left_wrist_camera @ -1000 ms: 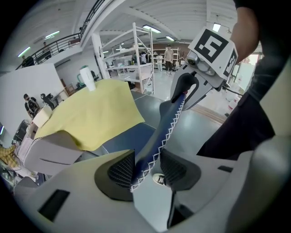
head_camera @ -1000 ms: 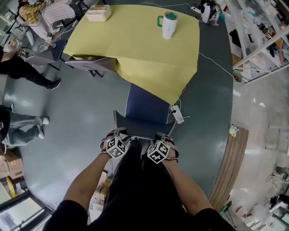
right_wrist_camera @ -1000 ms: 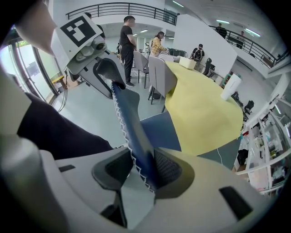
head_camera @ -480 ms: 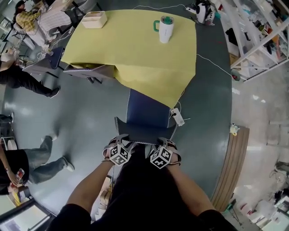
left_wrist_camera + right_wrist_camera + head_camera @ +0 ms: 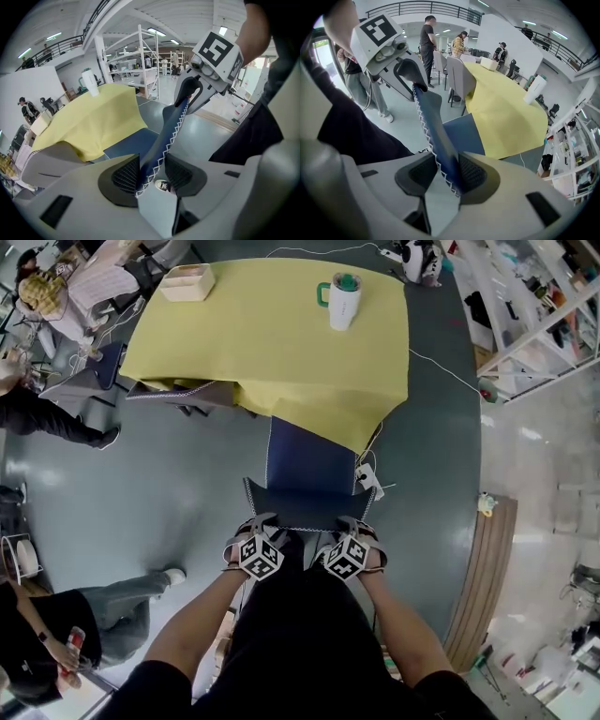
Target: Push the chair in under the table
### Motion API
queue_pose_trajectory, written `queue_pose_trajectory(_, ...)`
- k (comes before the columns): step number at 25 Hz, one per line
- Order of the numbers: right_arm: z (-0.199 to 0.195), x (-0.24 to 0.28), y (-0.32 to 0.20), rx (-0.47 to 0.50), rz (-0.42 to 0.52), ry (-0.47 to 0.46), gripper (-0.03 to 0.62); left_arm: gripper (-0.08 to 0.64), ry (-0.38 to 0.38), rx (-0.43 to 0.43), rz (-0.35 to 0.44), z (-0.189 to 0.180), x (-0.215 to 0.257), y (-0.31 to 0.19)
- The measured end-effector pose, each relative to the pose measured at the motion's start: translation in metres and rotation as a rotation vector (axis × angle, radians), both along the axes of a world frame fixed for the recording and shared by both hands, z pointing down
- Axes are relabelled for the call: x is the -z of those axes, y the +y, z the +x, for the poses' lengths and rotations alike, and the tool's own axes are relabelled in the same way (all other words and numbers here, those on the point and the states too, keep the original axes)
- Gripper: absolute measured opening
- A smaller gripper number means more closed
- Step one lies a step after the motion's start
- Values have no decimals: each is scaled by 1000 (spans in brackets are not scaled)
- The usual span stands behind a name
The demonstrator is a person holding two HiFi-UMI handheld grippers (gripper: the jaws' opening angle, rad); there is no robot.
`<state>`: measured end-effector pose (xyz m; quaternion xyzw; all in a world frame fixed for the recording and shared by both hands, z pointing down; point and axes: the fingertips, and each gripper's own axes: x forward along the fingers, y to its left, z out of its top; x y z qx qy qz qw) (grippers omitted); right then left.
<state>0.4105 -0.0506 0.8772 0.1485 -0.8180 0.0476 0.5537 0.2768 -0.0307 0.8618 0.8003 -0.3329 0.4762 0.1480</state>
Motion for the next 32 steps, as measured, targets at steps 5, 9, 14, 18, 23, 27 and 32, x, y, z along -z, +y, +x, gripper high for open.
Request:
queue_pose_trajectory(5,-7,0,-23,-13,-1,0,147,175,-1,-12,-5,-7,0,-24)
queue_pose_trajectory(9,-15,1,-41,-16,3,1,144,175,-4,-26,-6,-15,0,-44)
queue_pose_trajectory(14,-23,0,-62,-35,0,5,146,172,-5,-44,-10,-23,0,-65)
queue_pose_trajectory(18,-28,0,-80,-51,1,7,146,167,-8,-80,-7,-28,-1,-84)
queue_pose_trajectory(23,-34,2,-104,-58,19,1,146,163,-9,-103,2,-33,1,-108)
queue_pose_trajectory(27,-38,3,-120,-67,27,1,146,163,-6,-104,-7,-37,1,-124)
queue_pose_trajectory(32,-40,2,-141,-68,35,-4,146,163,-3,-102,1,-39,1,-145)
